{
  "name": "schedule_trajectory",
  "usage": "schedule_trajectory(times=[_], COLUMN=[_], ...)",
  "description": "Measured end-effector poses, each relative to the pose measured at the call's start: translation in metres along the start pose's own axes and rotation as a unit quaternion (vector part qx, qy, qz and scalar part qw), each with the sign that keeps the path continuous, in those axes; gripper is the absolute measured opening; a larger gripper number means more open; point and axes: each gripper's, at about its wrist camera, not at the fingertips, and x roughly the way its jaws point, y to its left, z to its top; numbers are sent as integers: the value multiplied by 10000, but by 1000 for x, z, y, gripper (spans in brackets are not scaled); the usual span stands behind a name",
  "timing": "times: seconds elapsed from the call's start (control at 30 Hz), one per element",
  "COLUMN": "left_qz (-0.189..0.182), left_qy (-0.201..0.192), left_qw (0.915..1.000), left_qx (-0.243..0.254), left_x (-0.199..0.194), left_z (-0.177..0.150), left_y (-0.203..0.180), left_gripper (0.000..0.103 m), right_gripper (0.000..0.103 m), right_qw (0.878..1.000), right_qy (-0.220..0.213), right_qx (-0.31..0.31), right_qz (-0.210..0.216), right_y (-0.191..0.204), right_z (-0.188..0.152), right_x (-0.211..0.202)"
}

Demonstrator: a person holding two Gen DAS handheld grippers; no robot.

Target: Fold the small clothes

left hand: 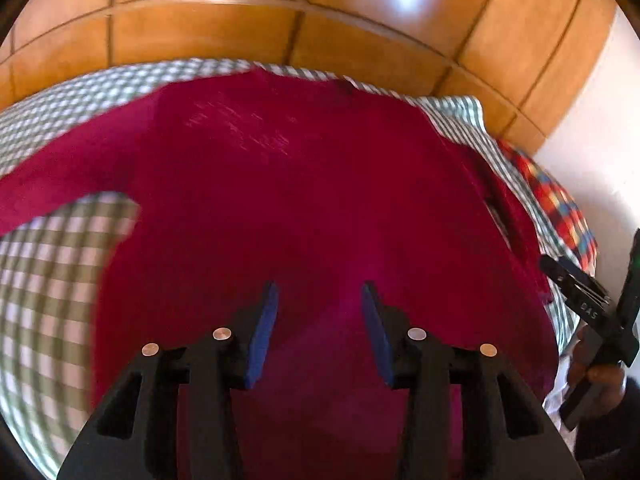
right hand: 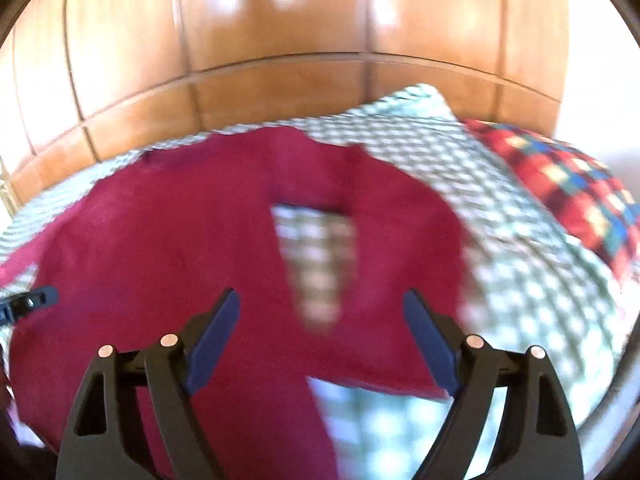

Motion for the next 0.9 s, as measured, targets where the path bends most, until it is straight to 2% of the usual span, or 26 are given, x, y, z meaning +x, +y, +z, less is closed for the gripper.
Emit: schedule_trajectory(times=[0.07,0.13,0.2,0.27,0.3,0.4,0.5,0.53,0.67,0.77,0.83,0.9], left_qz=[134,152,159,164,166,170,200,190,216,201,200,213], left_qy=[76,175,184,220,224,266,288,294,320,340,360,380], left_qw=[9998,9997,9996,9994,9993,9991,9989,9988,9988,9989,9990,9989], left_qx=[106,122,156,229,245,297,322,332,299,235,197,167], left_x=[12,18,20,24,23,22,23,23,24,23,23,23], left_z=[3,0,-3,-3,-4,-6,-6,-6,-5,-4,-4,-3], left_y=[0,-1,1,1,1,2,0,0,-2,-1,0,-1], left_gripper=[42,46,47,49,49,49,50,51,53,53,53,53], right_gripper=[81,62,54,32,13,12,12,12,12,12,12,12], right_qw=[9996,9980,9976,9962,9958,9973,9949,9910,9707,9594,9523,9401], right_qy=[278,612,562,639,670,402,-58,-289,-716,-697,-571,-329], right_qx=[-42,-129,-366,-476,-489,-215,499,905,2048,2625,2956,3385], right_qz=[-99,53,176,351,385,570,873,944,1037,757,501,241], right_y=[-17,-23,-17,-14,-13,-27,-63,-86,-152,-200,-229,-265], right_z=[-13,-24,-28,-19,-12,18,56,73,120,144,152,153], right_x=[8,22,27,27,26,14,-9,-17,-19,-1,18,44])
